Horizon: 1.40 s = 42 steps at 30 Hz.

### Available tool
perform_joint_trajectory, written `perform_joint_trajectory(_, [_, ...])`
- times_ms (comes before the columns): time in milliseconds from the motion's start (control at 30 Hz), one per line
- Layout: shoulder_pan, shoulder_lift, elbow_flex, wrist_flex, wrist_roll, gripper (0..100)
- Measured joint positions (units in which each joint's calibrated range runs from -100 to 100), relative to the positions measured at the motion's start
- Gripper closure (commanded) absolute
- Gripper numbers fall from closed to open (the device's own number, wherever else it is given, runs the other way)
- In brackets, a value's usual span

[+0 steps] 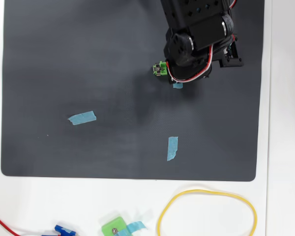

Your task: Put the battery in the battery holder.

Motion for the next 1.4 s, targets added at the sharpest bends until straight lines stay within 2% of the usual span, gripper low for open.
perform_joint_trajectory(633, [0.00, 0.00, 0.09, 0.00, 0.00, 100])
perform_joint_trajectory(833, [0.00, 0.00, 0.18, 0.00, -2.44, 100])
perform_joint_trajectory(1400, [0.00, 4.24, 0.18, -0.60, -2.80, 100])
